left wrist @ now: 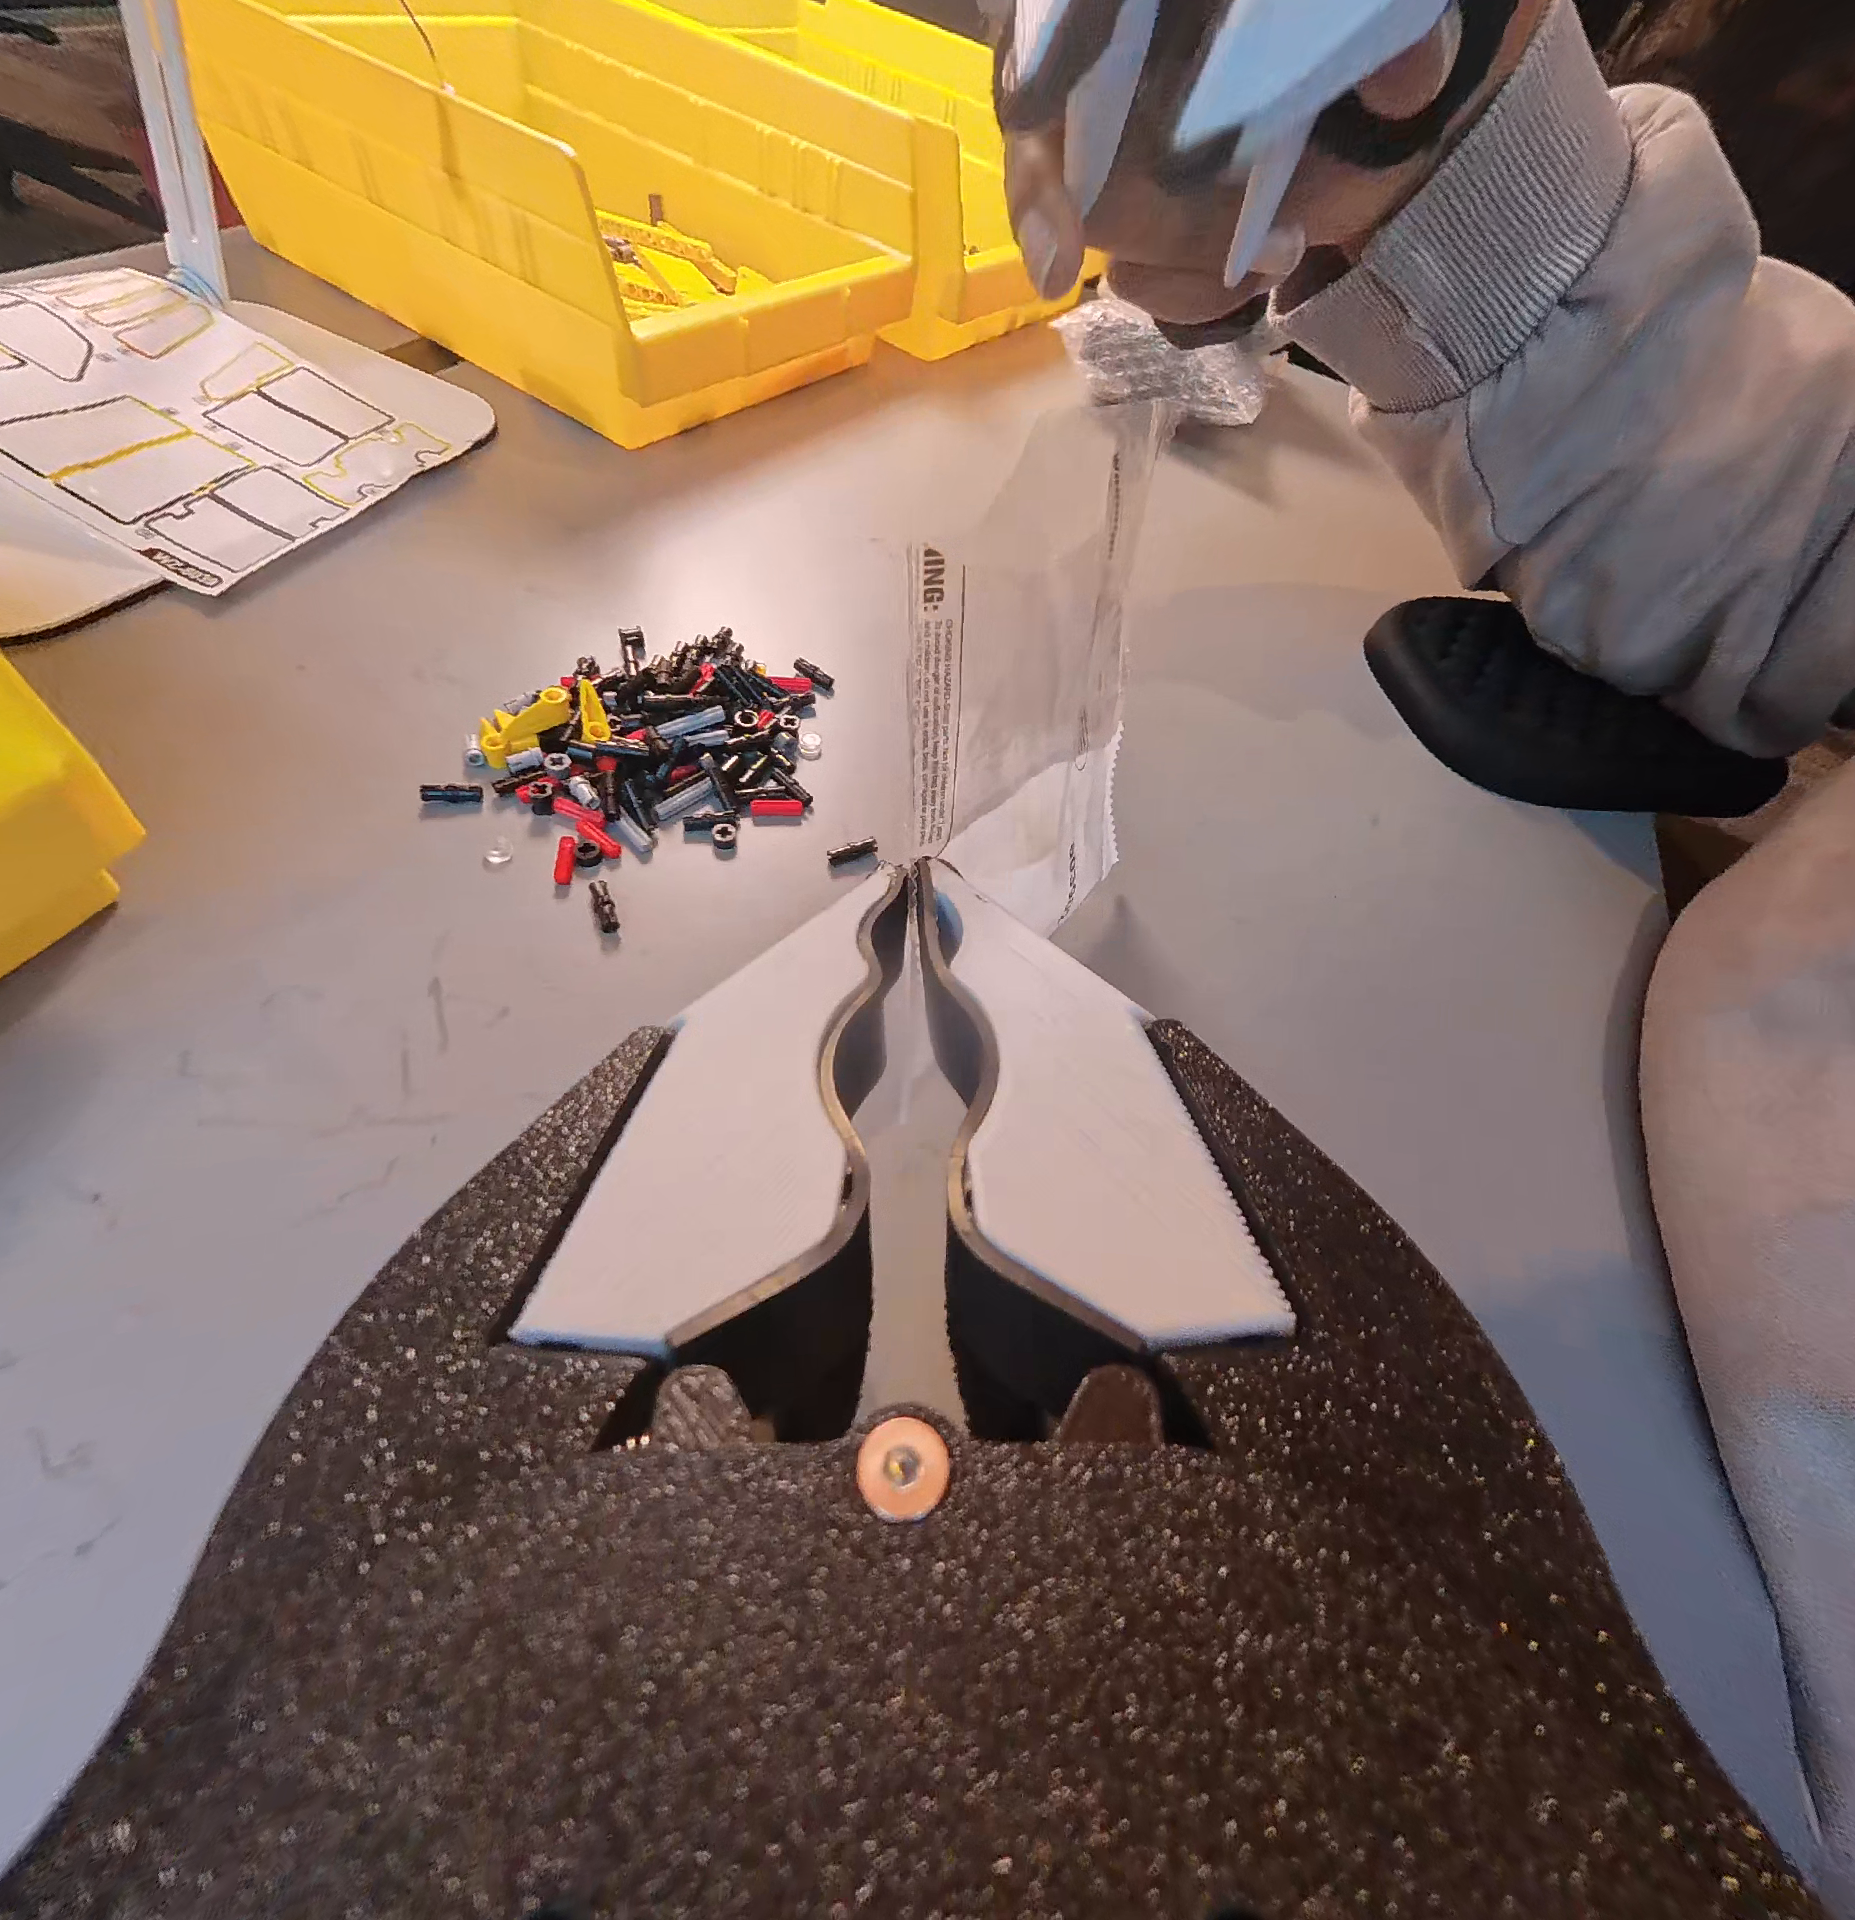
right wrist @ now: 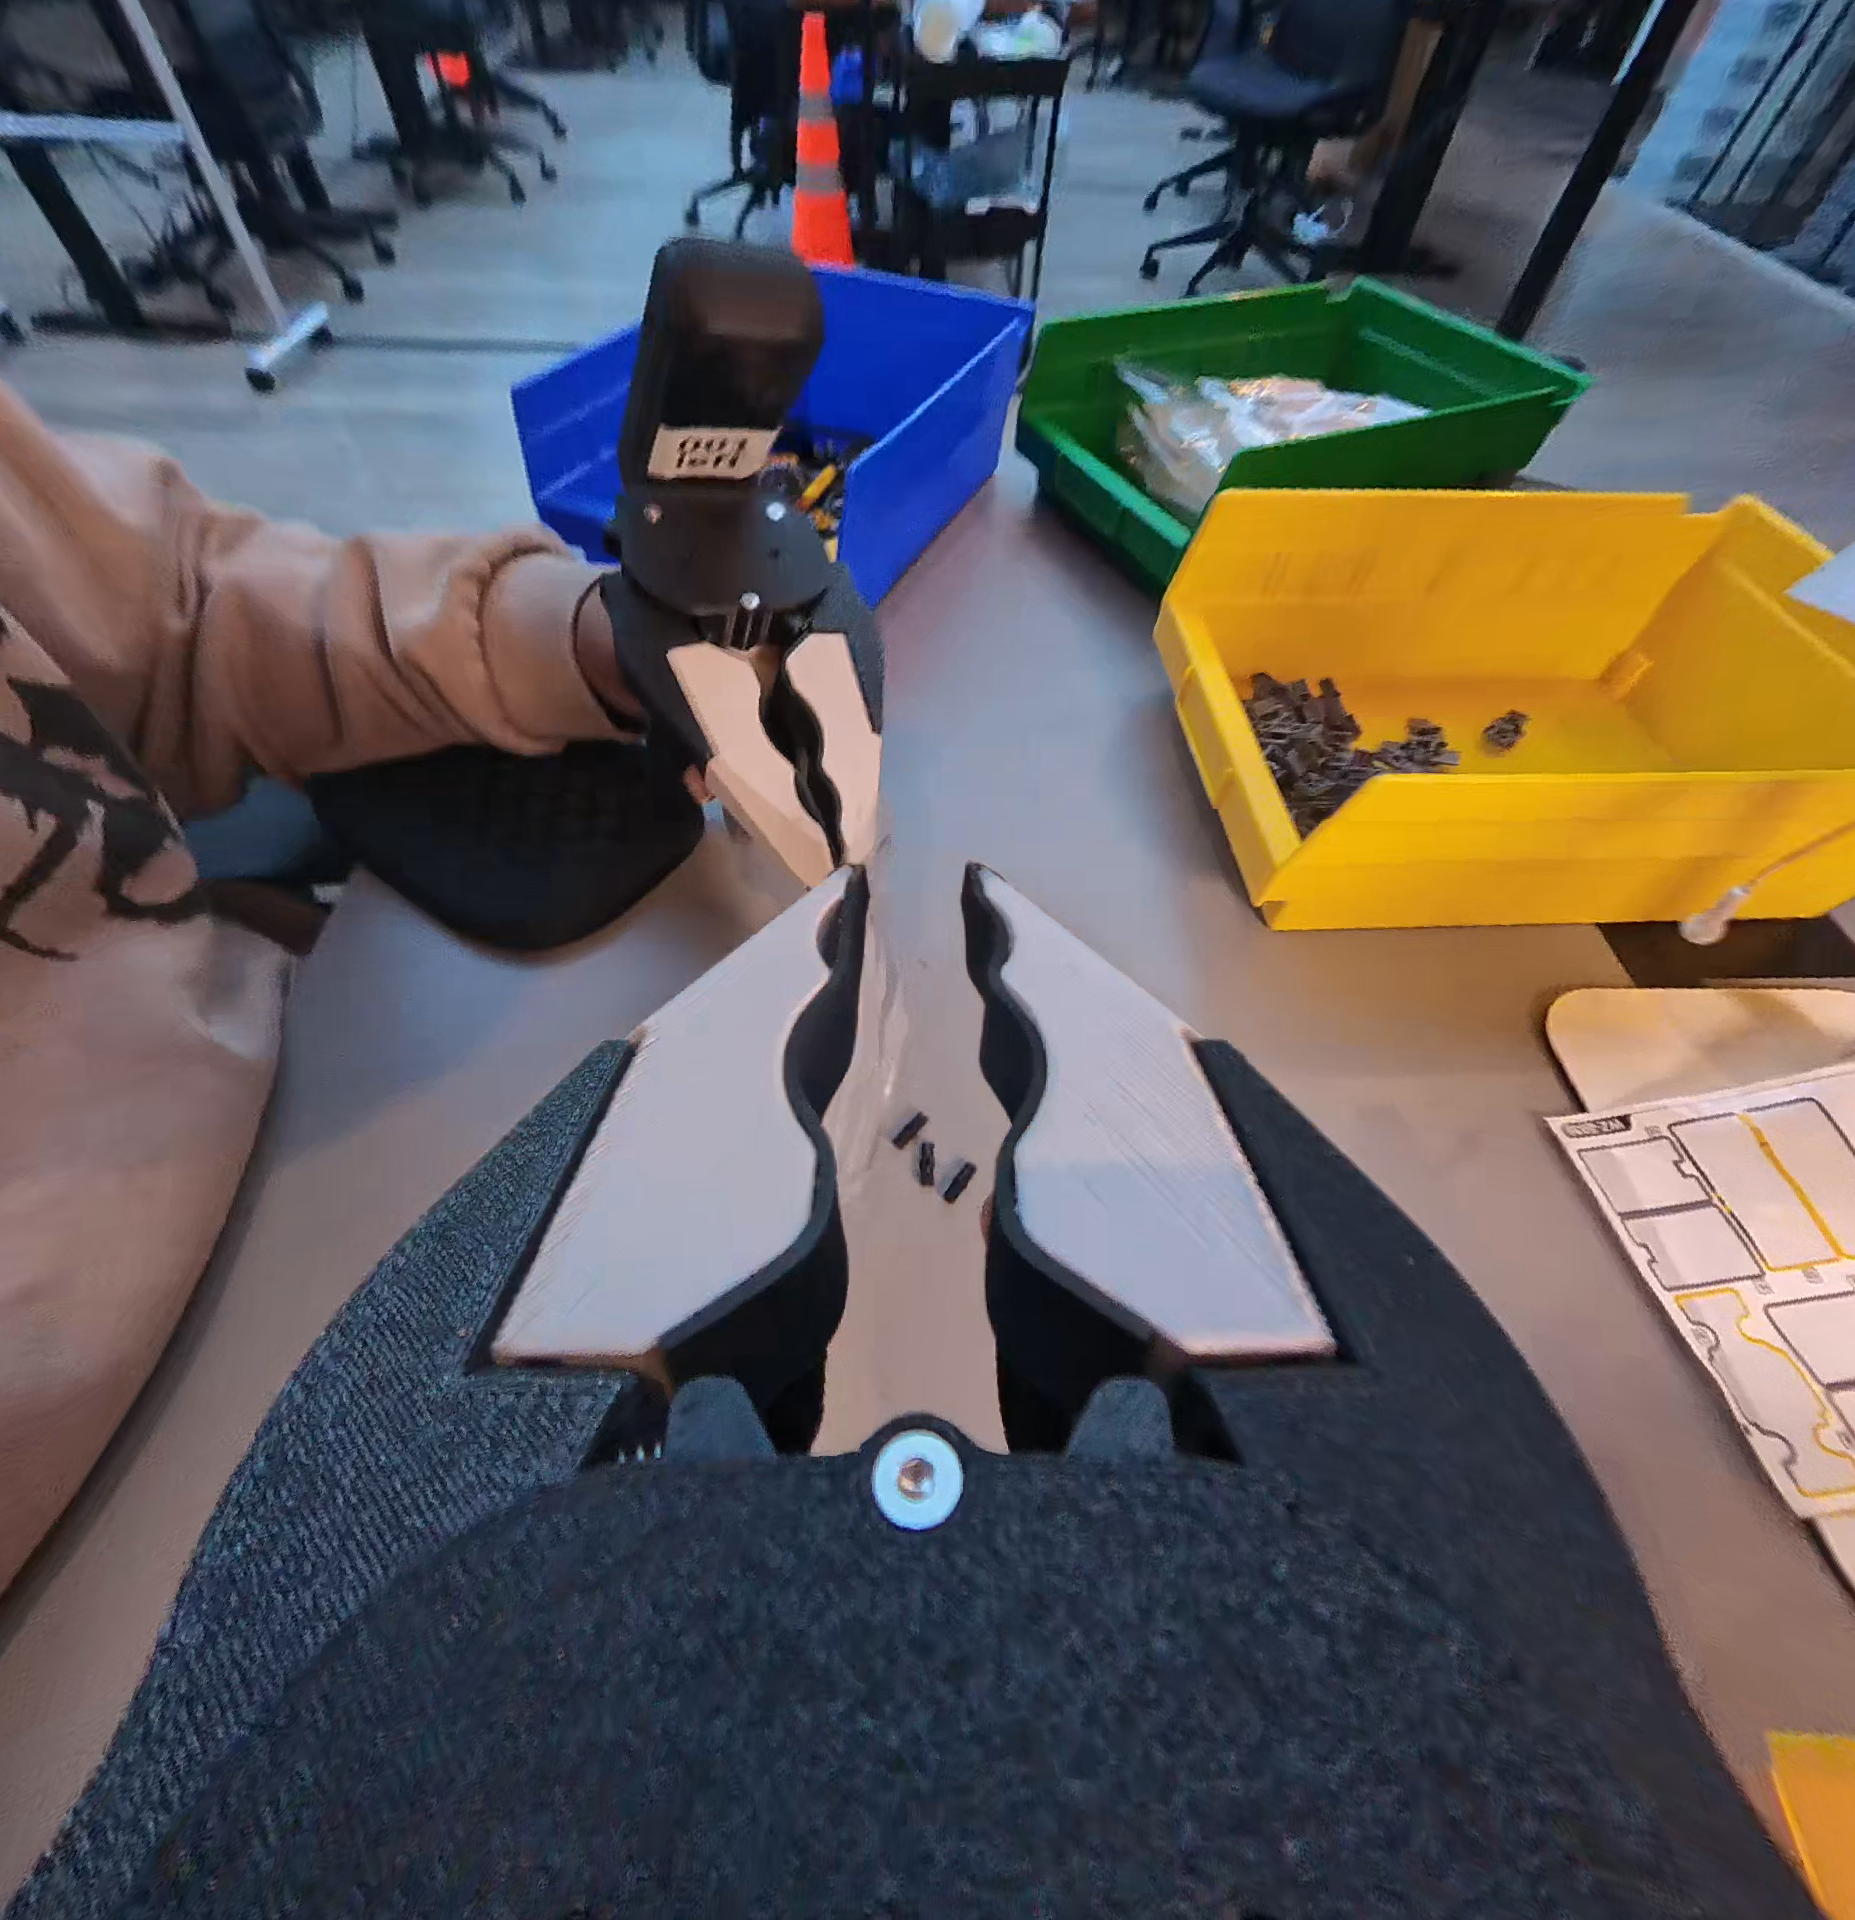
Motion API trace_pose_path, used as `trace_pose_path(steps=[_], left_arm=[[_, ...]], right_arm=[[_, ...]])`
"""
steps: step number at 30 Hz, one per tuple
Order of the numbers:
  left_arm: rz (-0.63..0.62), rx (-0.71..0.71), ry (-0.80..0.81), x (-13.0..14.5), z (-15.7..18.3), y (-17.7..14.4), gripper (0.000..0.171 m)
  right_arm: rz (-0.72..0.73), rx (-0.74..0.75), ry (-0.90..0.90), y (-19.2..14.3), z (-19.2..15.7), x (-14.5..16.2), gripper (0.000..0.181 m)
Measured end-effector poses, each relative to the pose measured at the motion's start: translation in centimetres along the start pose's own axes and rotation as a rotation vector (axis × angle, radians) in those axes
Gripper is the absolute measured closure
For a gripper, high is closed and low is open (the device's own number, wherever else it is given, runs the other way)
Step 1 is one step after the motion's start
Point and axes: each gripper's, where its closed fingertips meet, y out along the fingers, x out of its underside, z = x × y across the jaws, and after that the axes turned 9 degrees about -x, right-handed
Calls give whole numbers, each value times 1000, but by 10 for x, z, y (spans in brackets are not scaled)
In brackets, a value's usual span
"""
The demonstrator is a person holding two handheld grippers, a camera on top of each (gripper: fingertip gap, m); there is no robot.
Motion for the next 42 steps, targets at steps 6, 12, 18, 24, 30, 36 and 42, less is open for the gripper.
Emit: trace_pose_path(steps=[6, 12, 18, 24, 30, 36, 42], left_arm=[[18, -86, -28, -3, -27, -17, 171], [-11, -96, -11, 4, -42, -38, 171], [-45, -52, -7, 15, -39, -45, 171], [-67, -48, 6, 19, -38, -44, 171], [-58, -51, -9, 21, -44, -54, 171], [-73, -38, -13, 24, -41, -51, 171], [-106, -19, -4, 28, -34, -43, 171]], right_arm=[[-266, 79, 136, -9, 43, 104, 164], [-462, -41, 122, 41, 19, 153, 155], [-540, 7, 140, 62, 19, 158, 151], [-562, 74, 161, 63, 22, 158, 161], [-549, 78, 159, 65, 18, 157, 171], [-540, 68, 147, 59, 20, 156, 172], [-357, 88, 154, 31, 27, 108, 172]])
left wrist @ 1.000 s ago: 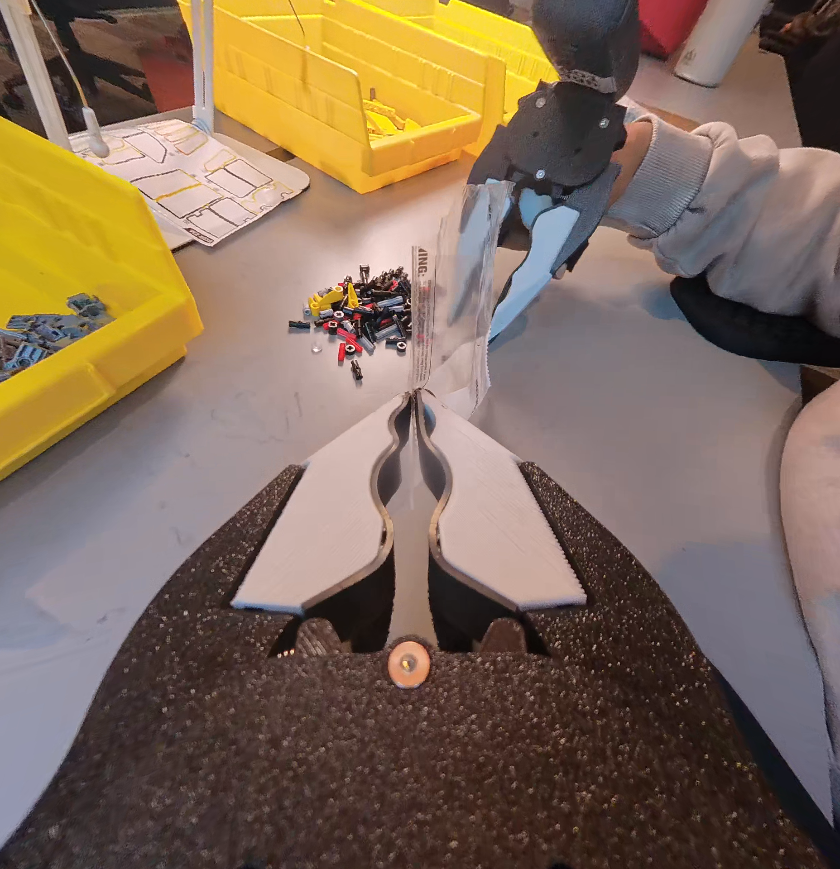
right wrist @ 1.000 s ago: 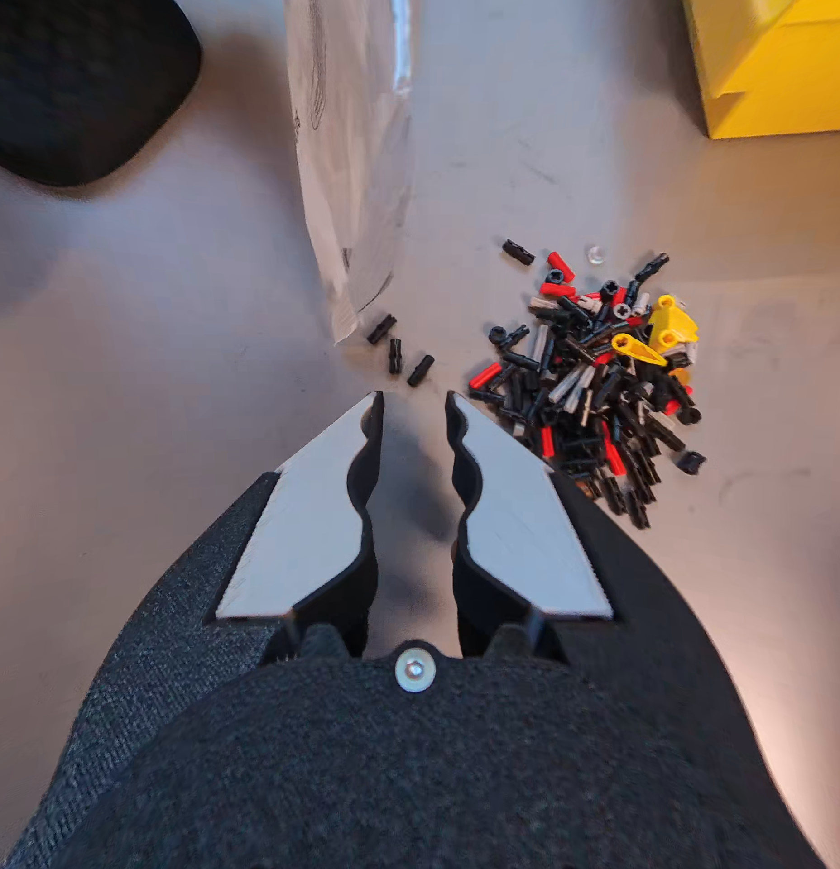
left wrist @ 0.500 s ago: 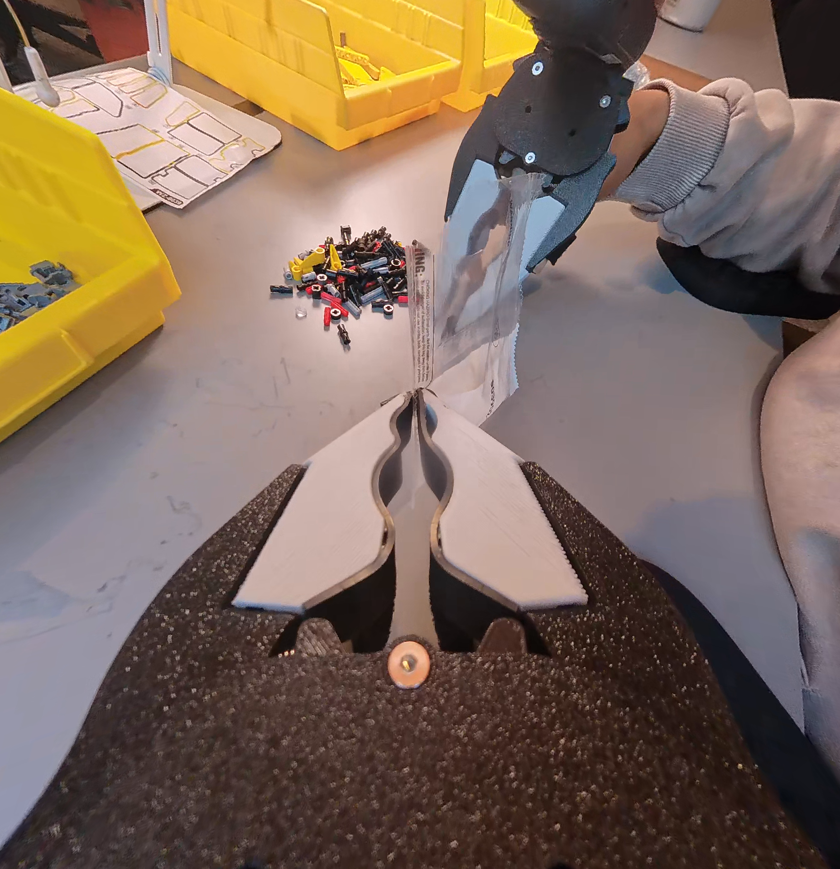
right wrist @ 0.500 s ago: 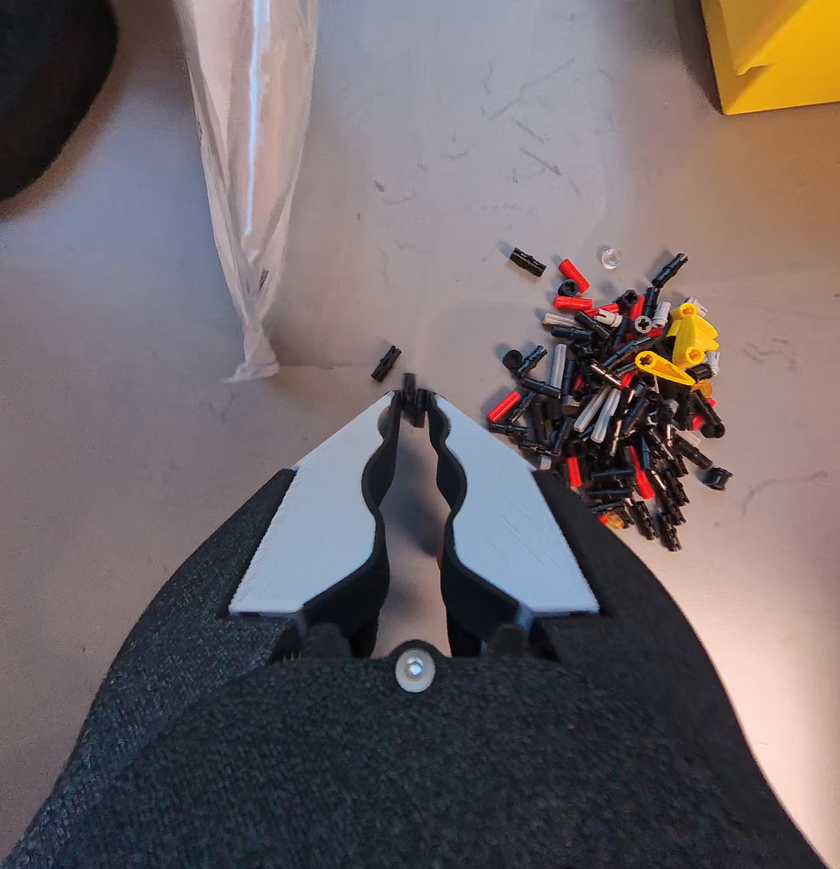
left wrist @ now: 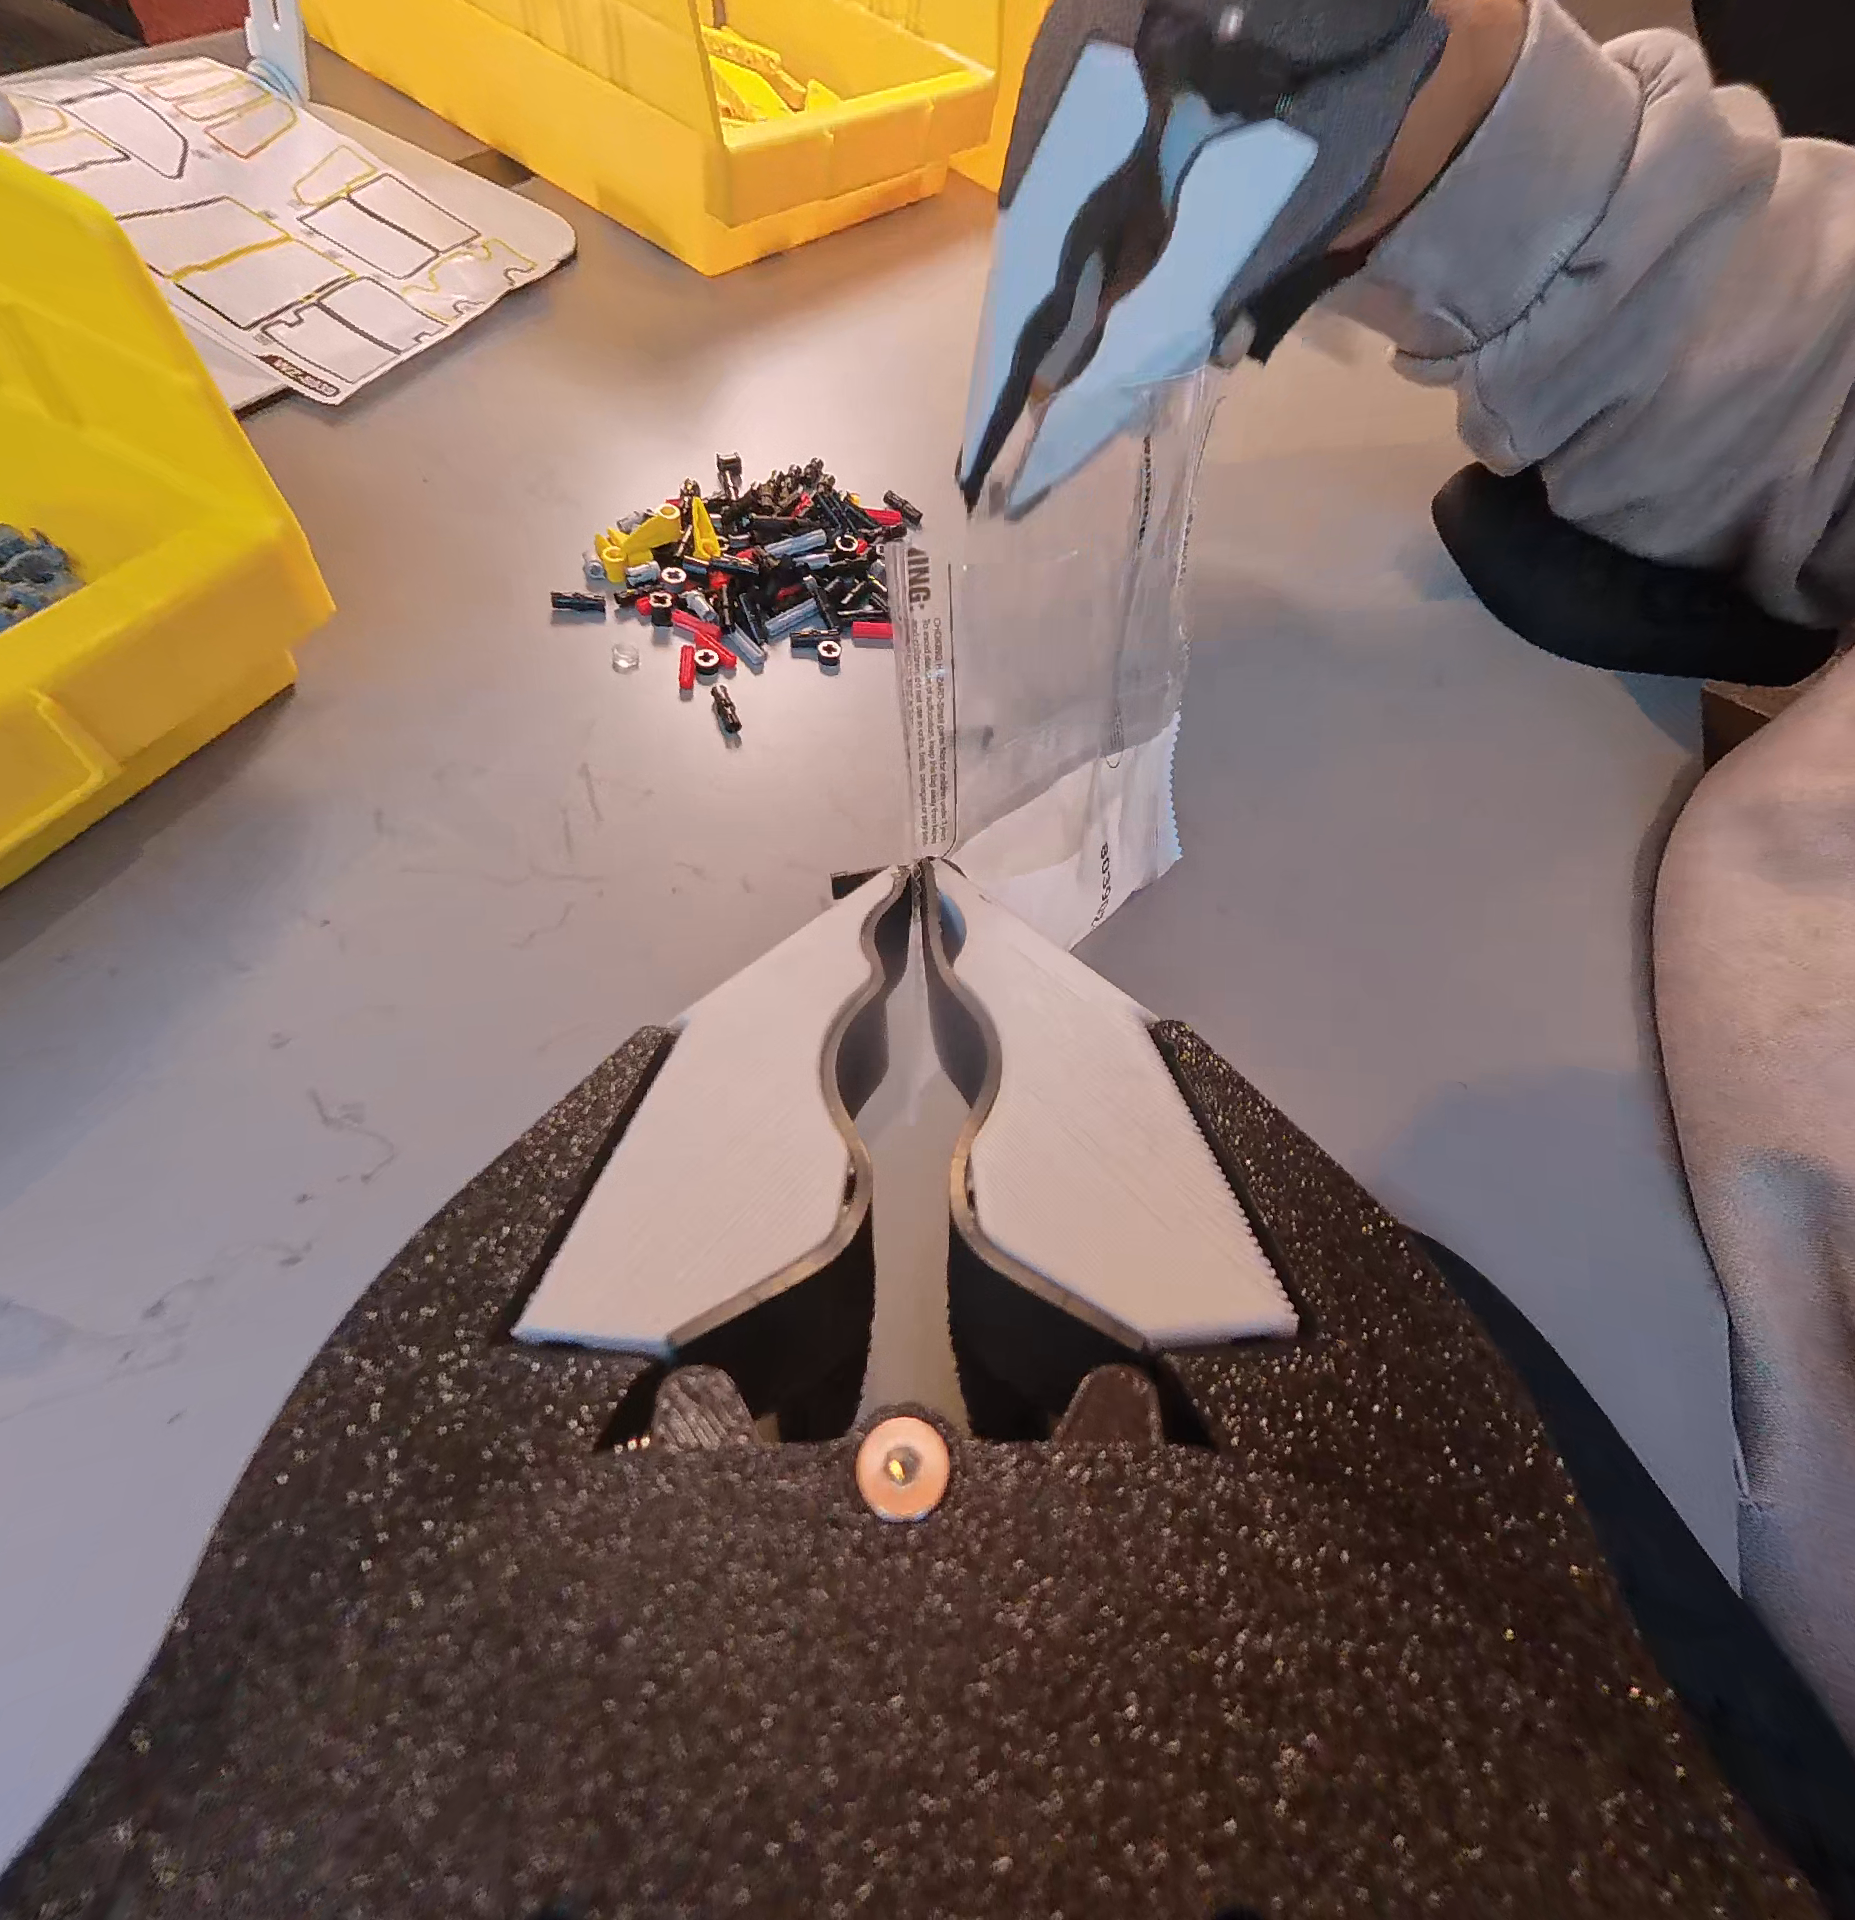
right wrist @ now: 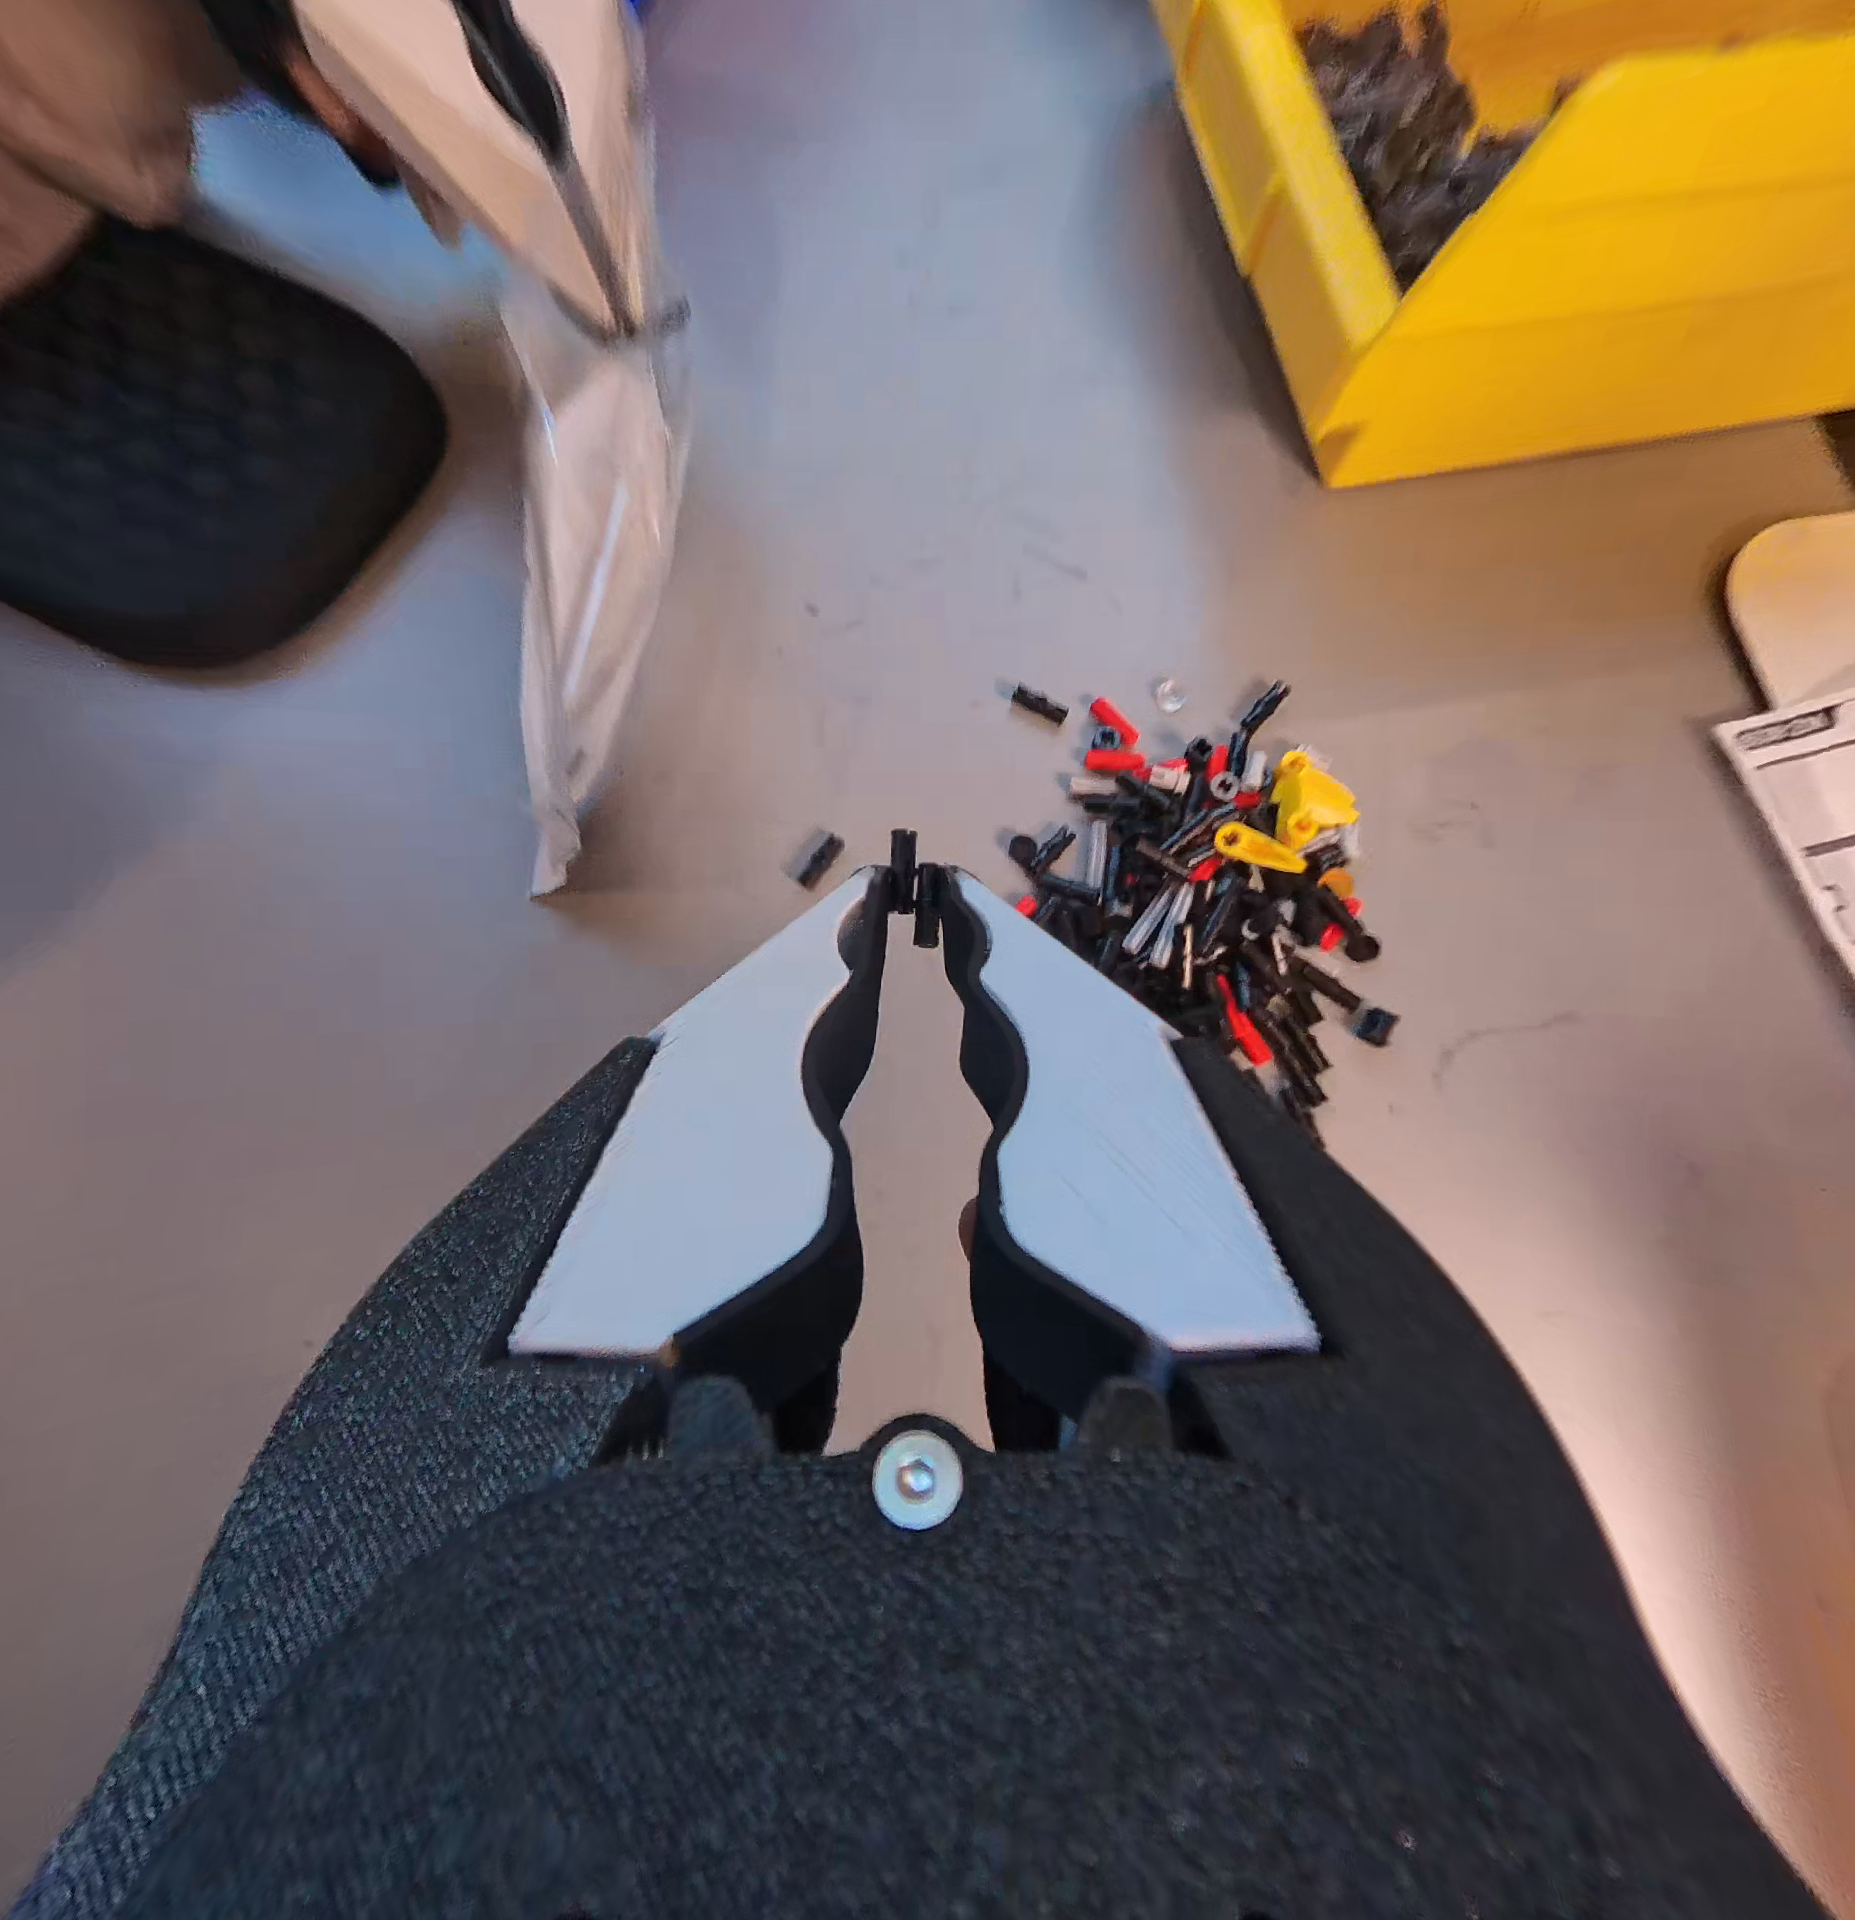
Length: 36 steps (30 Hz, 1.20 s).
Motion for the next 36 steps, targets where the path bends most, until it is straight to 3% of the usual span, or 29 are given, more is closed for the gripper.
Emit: trace_pose_path(steps=[6, 15, 21, 24, 26, 31, 36], left_arm=[[-25, 27, 29, -2, 14, 11, 171], [-22, 50, 50, -5, 25, 15, 171], [-20, 49, 48, -5, 25, 15, 171], [-19, 35, 45, -4, 20, 11, 171], [-19, 35, 45, -3, 16, 6, 171], [-46, 39, 40, 6, 12, 1, 171], [-47, 38, 47, 5, 14, 2, 171]], right_arm=[[223, -69, -70, -29, -36, -67, 172], [129, -122, -127, -1, -59, -60, 169], [176, -127, -132, -8, -59, -67, 163], [270, -88, -62, -19, -41, -74, 164], [243, -45, 17, -16, -18, -58, 165], [-84, -58, 65, 37, -17, 17, 162], [-181, 24, 45, 57, -12, 27, 166]])
